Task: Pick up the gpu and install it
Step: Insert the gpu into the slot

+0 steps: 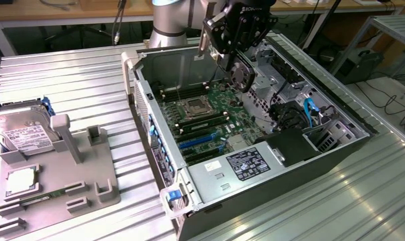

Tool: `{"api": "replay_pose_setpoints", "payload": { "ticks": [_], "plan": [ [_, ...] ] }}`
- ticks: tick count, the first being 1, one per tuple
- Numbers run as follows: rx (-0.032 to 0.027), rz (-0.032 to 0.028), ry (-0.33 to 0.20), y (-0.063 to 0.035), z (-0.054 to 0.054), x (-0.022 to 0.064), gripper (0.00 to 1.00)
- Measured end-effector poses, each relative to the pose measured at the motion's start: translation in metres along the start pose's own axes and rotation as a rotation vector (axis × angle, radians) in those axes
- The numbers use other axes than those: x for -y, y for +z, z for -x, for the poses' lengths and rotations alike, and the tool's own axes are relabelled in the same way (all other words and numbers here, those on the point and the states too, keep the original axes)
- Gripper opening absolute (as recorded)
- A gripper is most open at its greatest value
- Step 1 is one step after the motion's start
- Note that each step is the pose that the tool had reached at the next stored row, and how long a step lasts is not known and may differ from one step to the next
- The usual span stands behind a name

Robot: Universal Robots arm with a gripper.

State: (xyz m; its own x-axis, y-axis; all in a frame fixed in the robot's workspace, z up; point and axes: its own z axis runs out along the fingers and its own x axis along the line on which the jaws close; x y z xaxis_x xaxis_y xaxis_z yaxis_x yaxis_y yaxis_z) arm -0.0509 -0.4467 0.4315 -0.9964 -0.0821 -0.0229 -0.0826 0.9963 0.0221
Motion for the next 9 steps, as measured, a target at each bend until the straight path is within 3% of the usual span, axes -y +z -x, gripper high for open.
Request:
{"api": "replay_pose_setpoints", "payload": {
  "ticks": [9],
  "plan": [
    [-0.0006,0.0007,-0.029,0.0000,0.0000,0.0000,0.27]
  ]
}}
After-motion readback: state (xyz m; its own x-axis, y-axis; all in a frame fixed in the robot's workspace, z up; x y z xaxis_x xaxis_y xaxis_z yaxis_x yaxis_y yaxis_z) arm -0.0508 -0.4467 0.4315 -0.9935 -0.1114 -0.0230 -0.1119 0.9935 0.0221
